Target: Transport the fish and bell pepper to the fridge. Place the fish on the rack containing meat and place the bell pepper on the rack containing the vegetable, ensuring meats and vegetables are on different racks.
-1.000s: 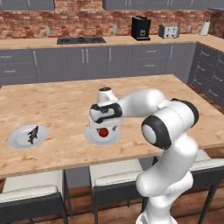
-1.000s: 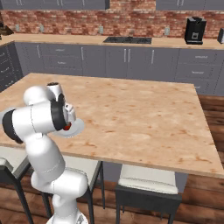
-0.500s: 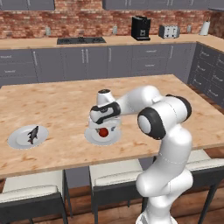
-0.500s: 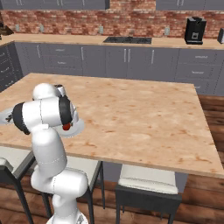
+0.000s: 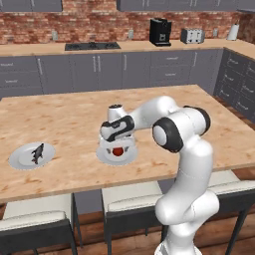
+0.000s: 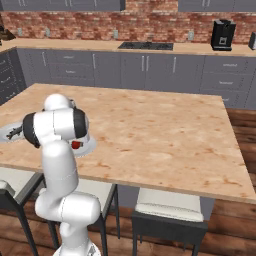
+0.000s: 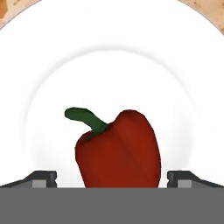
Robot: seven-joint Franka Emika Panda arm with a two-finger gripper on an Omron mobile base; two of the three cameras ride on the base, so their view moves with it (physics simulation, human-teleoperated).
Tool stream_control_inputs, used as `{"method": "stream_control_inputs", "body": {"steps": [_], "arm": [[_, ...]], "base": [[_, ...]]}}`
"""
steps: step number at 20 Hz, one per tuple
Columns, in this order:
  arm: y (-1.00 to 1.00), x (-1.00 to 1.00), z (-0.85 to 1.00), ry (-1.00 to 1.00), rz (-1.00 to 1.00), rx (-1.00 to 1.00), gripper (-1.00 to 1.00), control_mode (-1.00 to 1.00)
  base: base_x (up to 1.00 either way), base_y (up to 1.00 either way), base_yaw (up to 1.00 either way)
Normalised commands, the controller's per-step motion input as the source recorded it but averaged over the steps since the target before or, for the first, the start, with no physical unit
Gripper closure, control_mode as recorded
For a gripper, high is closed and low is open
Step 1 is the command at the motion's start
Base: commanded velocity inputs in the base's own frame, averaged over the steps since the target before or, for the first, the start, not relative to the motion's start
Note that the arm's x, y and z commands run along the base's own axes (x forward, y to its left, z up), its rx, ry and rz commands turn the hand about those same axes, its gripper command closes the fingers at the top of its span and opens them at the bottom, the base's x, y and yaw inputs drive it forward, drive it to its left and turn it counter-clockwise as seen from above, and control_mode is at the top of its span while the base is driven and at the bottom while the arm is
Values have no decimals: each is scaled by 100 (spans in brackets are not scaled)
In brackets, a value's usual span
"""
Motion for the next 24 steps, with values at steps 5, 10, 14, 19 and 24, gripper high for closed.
{"method": "stream_control_inputs", "body": {"steps": [5,10,14,19,24], "arm": [[0,0,-21,3,-1,0,-100,-100],[1,0,-35,3,-1,0,100,-100],[1,0,-33,0,-1,0,100,-100],[0,-28,7,0,-4,0,100,-100],[-24,-55,98,1,-13,0,100,-100]], "base": [[0,0,0],[0,0,0],[0,0,0],[0,0,0],[0,0,0]]}}
